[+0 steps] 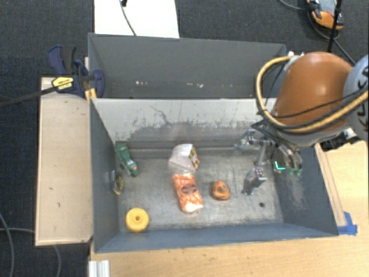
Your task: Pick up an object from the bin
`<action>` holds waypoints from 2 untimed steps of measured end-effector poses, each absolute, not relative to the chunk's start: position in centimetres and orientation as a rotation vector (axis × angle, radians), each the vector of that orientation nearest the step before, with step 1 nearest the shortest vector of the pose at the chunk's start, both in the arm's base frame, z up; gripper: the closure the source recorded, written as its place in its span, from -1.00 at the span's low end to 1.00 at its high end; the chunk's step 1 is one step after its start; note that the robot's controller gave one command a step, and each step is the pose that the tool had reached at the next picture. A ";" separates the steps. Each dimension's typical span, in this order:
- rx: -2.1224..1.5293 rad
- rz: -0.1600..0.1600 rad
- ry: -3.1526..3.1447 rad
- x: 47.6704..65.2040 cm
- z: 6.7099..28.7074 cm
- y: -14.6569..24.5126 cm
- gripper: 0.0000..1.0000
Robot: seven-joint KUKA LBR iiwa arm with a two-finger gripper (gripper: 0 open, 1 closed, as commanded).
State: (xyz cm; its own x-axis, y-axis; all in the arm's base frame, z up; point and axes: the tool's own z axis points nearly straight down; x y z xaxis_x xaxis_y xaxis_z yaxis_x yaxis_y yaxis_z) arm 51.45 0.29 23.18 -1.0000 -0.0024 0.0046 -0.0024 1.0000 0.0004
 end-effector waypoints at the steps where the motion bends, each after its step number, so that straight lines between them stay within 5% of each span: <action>1: 0.004 -0.001 -3.145 51.6 23.6 0.3 -1.00; 2: -0.115 -0.002 -3.147 51.3 15.8 0.8 -1.00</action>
Offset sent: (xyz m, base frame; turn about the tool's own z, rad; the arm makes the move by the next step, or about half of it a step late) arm -0.0081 0.0109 -0.1618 0.1548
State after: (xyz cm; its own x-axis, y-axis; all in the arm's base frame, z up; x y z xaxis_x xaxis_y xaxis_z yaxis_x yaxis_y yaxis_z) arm 51.26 0.84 15.80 -0.9973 0.0729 -0.0074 0.0729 0.9973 0.0014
